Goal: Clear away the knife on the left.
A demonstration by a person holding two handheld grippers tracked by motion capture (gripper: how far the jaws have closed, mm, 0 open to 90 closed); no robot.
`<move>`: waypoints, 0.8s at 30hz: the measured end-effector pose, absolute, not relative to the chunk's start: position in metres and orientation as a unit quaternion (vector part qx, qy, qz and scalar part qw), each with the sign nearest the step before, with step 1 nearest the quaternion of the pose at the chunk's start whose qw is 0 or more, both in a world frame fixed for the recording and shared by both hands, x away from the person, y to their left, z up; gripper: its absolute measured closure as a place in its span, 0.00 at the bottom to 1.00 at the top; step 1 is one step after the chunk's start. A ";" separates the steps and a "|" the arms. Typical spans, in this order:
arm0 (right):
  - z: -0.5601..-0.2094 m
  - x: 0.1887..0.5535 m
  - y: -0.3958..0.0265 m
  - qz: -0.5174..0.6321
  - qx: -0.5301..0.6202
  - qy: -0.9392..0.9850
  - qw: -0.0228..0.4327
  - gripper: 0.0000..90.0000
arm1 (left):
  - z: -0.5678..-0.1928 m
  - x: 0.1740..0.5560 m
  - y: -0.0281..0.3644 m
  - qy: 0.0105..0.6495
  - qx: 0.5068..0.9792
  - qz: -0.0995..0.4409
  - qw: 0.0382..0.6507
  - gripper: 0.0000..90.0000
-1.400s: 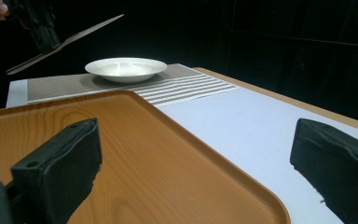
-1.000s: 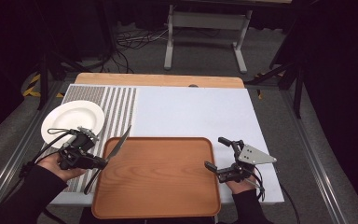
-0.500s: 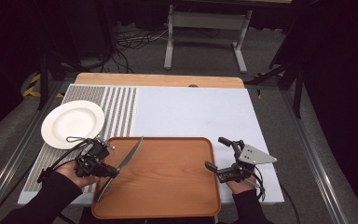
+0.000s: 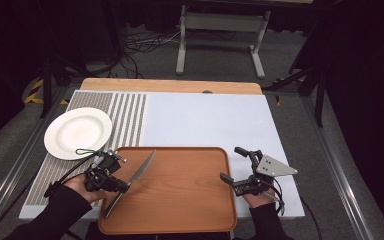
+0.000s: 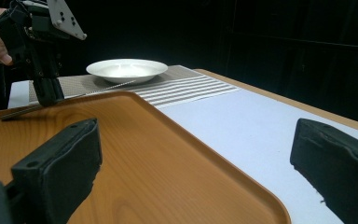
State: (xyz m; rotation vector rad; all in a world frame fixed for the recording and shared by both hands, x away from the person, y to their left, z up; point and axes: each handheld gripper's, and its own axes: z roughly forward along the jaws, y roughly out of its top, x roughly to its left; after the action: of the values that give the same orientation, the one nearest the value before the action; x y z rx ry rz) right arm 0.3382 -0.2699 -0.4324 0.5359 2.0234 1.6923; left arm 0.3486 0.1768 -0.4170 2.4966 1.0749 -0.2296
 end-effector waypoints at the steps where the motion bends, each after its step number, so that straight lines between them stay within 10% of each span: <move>1: -0.432 0.338 -0.270 0.613 0.194 0.733 0.223 0.03 | -0.417 0.349 0.177 0.384 0.897 -0.082 0.204 0.89; 24: -0.432 0.338 -0.271 0.615 0.193 0.732 0.221 0.03 | -0.432 0.350 0.168 0.387 0.899 -0.085 0.188 0.89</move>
State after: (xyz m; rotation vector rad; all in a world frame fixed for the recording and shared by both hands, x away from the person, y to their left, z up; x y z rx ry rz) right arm 0.3378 -0.2707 -0.4321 0.5346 2.0228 1.6988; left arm 0.3499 0.1677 -0.4322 2.5292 1.0879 -0.2399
